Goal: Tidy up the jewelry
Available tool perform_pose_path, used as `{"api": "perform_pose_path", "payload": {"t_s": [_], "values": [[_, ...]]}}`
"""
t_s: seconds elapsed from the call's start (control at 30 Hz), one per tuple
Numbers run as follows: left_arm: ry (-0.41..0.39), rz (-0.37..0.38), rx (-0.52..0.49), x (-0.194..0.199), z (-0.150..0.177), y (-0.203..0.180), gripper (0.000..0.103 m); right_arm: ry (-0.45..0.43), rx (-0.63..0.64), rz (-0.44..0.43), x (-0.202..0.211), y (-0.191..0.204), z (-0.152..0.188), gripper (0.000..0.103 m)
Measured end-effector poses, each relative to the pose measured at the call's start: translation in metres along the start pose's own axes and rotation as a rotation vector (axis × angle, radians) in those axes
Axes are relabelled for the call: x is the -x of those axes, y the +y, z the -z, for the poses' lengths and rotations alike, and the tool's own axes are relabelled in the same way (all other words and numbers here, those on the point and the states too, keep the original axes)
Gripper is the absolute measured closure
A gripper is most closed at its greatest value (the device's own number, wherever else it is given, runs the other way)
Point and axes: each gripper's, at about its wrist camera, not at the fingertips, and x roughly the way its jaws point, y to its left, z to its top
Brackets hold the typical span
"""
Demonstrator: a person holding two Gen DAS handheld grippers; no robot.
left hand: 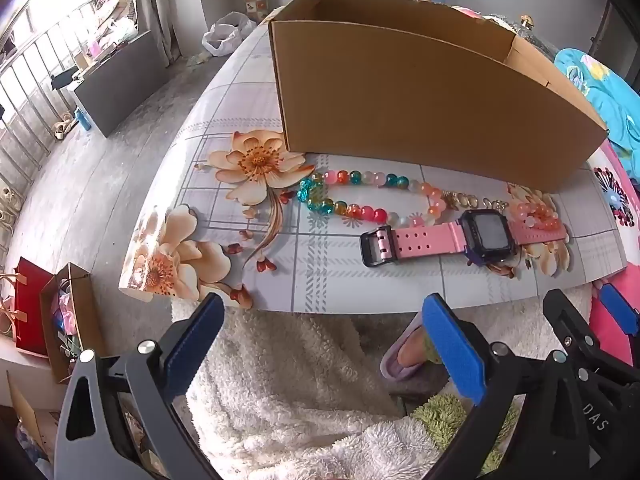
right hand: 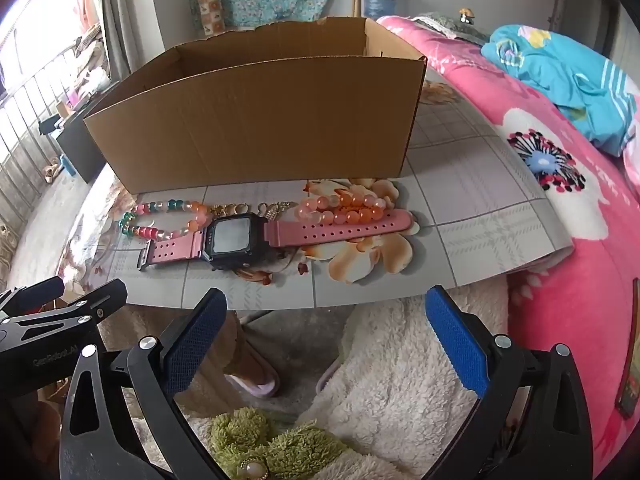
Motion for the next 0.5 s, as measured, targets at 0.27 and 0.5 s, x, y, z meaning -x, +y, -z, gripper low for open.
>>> {"api": "perform_pose_path", "payload": {"t_s": [0.27, 0.5], "values": [[-0.005, 0.007, -0.002, -0.0006, -0.0039, 0.0054, 0.006, 0.001, 0.0, -0.004, -0.0005, -0.0001, 0.0004, 0.007], [-0.009, -0.002, -0.004, 0.0002, -0.0034, 0.0021, 0.006, 0.002, 0.0, -0.002, 0.0009, -0.0001, -0.0024, 0.007]]}}
